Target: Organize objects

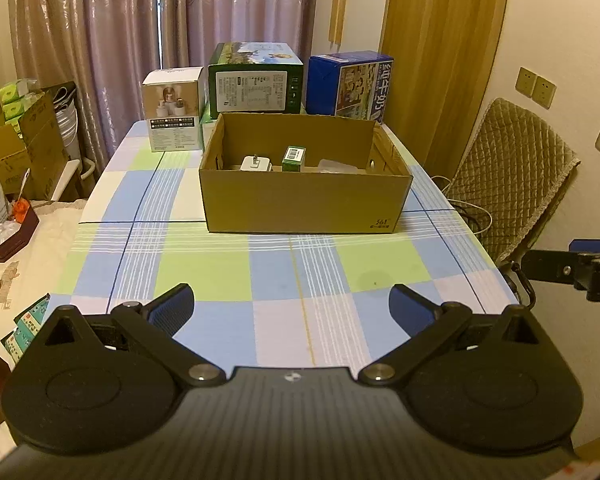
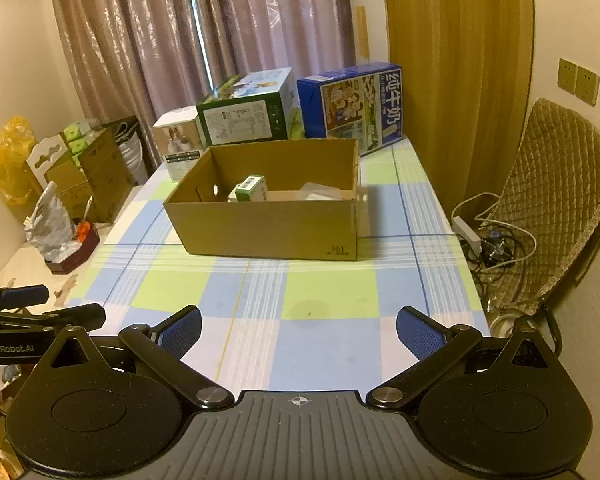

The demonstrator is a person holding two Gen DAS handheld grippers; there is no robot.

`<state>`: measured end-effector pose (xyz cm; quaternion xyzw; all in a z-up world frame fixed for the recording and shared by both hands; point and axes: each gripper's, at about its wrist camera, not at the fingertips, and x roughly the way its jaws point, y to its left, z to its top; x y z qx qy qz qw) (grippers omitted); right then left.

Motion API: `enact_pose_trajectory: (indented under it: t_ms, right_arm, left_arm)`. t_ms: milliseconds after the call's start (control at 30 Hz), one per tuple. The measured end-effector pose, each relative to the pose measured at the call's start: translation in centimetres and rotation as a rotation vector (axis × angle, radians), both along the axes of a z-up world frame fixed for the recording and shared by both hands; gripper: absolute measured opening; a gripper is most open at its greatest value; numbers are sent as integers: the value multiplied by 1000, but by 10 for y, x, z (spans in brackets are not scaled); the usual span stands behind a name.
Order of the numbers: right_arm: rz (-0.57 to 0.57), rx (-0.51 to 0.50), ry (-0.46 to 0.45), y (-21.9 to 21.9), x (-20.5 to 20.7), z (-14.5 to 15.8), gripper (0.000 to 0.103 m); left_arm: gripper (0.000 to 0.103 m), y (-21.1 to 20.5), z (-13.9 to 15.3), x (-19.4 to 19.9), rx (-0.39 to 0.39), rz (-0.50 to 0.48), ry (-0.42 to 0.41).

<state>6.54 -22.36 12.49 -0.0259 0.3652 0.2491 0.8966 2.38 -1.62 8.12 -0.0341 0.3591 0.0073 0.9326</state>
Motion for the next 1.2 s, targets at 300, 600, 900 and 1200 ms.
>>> enact_pose_trajectory:
  t_ms: [300,600,900,1200]
  right_arm:
    - [6,-5,-2,1,-2,-2,101]
    - [0,-10,1,0,-3,-7,101]
    - [4,-13,-3,3,-5,-9,101]
    - [5,-17,-5,4,-4,-9,101]
  left_arm:
    - [102,-6,3,-2,-3,-10,-9]
    - [102,-11,7,-4,-10,-22,-23]
    - [102,-11,7,-4,-12,-22,-25]
    - [102,-11,7,-4,-13,-21,-27]
